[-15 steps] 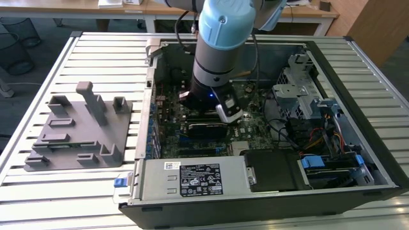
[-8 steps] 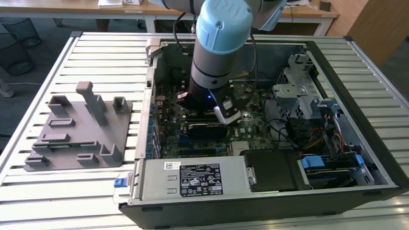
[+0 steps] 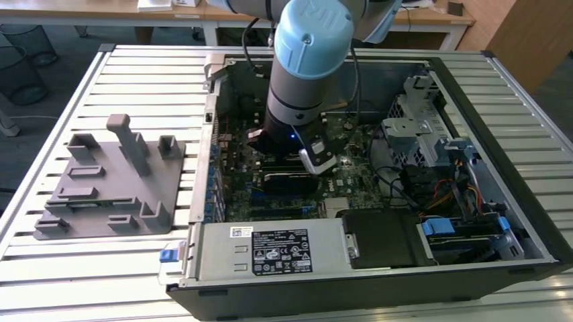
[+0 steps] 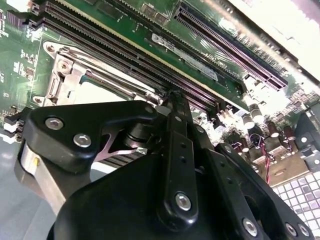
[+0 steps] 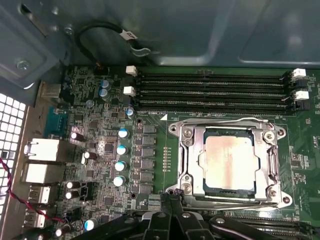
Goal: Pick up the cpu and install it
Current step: 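Install the second cpu locking lever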
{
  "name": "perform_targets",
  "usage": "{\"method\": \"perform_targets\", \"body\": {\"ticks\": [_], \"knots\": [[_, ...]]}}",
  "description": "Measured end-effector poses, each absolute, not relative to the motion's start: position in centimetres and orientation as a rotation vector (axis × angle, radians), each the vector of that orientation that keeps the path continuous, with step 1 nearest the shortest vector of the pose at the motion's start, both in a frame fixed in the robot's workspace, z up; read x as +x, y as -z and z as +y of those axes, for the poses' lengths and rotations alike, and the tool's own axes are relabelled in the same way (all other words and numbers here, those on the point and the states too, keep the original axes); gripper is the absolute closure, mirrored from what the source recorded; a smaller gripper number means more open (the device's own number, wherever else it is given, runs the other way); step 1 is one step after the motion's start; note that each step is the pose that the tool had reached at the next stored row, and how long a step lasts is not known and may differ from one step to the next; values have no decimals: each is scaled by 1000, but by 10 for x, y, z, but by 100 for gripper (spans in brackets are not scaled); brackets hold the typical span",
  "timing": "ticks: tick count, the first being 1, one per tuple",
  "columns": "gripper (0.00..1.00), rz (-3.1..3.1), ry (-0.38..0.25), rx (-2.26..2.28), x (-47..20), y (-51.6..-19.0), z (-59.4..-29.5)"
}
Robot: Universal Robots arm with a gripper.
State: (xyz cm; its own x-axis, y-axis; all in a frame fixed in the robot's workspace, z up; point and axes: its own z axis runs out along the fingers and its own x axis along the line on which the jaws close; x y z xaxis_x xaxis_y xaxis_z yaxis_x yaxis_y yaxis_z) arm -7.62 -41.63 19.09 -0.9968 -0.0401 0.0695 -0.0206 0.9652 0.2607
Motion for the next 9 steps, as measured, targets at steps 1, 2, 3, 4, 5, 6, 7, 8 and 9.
{"method": "perform_targets", "body": {"ticks": [1,2,3,4,5,6,7,8,9], "knots": [[89,-3040,406,48,-76,-191,-416],[89,-3041,416,48,-76,-189,-416],[89,-3040,416,48,-76,-190,-416],[89,-3040,415,48,-76,-190,-416],[89,-3039,415,48,-76,-191,-416],[89,-3039,414,48,-76,-191,-416],[89,-3039,414,48,-76,-191,-416],[89,-3039,415,49,-76,-191,-416],[89,-3039,415,49,-76,-191,-416]]}}
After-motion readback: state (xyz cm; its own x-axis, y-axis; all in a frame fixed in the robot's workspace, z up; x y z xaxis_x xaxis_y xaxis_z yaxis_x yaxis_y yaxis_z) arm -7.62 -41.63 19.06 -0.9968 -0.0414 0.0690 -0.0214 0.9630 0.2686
